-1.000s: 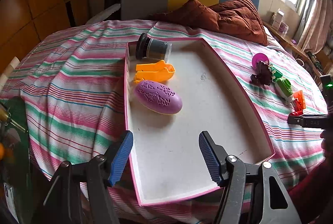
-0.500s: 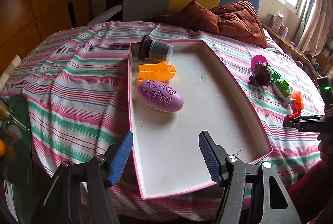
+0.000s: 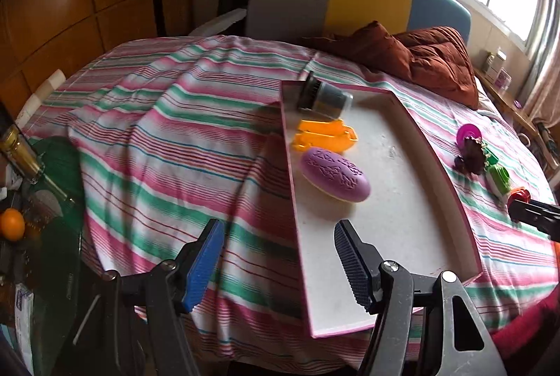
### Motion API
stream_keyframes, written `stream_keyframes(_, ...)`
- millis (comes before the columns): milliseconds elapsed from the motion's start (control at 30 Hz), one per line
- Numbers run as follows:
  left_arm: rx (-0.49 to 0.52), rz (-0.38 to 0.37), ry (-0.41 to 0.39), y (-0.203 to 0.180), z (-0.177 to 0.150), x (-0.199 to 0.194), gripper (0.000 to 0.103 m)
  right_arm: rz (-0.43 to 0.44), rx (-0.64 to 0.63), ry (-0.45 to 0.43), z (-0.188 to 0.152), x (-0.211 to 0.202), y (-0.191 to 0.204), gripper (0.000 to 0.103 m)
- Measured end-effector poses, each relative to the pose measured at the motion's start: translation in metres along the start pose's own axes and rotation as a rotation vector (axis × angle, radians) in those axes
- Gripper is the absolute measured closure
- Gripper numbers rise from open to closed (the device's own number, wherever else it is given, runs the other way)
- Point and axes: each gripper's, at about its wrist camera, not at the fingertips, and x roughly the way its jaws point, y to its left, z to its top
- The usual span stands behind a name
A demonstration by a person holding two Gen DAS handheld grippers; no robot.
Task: Organize rigid objects
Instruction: 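Carry the red cylinder into the tray and open the right tool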
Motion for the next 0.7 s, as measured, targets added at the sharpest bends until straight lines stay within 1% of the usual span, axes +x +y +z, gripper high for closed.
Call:
stream_keyframes(67,-0.012,0.010,-0.003,0.006,0.001,-0.001,0.037,0.054,-0.069,-0.010,0.011,0.019,0.027,0.027)
stream_keyframes(100,-0.016,0.011,-0.004,0.008,0.001,-0.001,0.037,0.080,-0.100,-0.008,0.011,0.021,0.042,0.027)
stream_keyframes(200,-0.030,0.018,-0.011,0.014,0.002,-0.003,0.037,0.133,-0.173,0.020,0.018,0.046,0.084,0.027)
stream_keyframes(300,-0.042,0.023,-0.010,0.019,0.002,-0.004,0.037,0.161,-0.229,0.062,0.019,0.076,0.119,0.027)
stream_keyframes(367,-0.051,0.025,-0.012,0.022,0.002,-0.004,0.037,0.164,-0.236,0.112,0.019,0.100,0.136,0.027)
stream_keyframes(467,-0.061,0.030,-0.009,0.028,0.002,-0.003,0.037,0.157,-0.229,0.170,0.022,0.130,0.152,0.027)
stream_keyframes(567,-0.074,0.032,-0.002,0.033,0.001,-0.001,0.037,0.145,-0.216,0.179,0.025,0.141,0.162,0.027)
stream_keyframes(700,-0.091,0.034,-0.004,0.038,0.001,-0.001,0.037,0.210,-0.162,0.183,0.034,0.151,0.164,0.026)
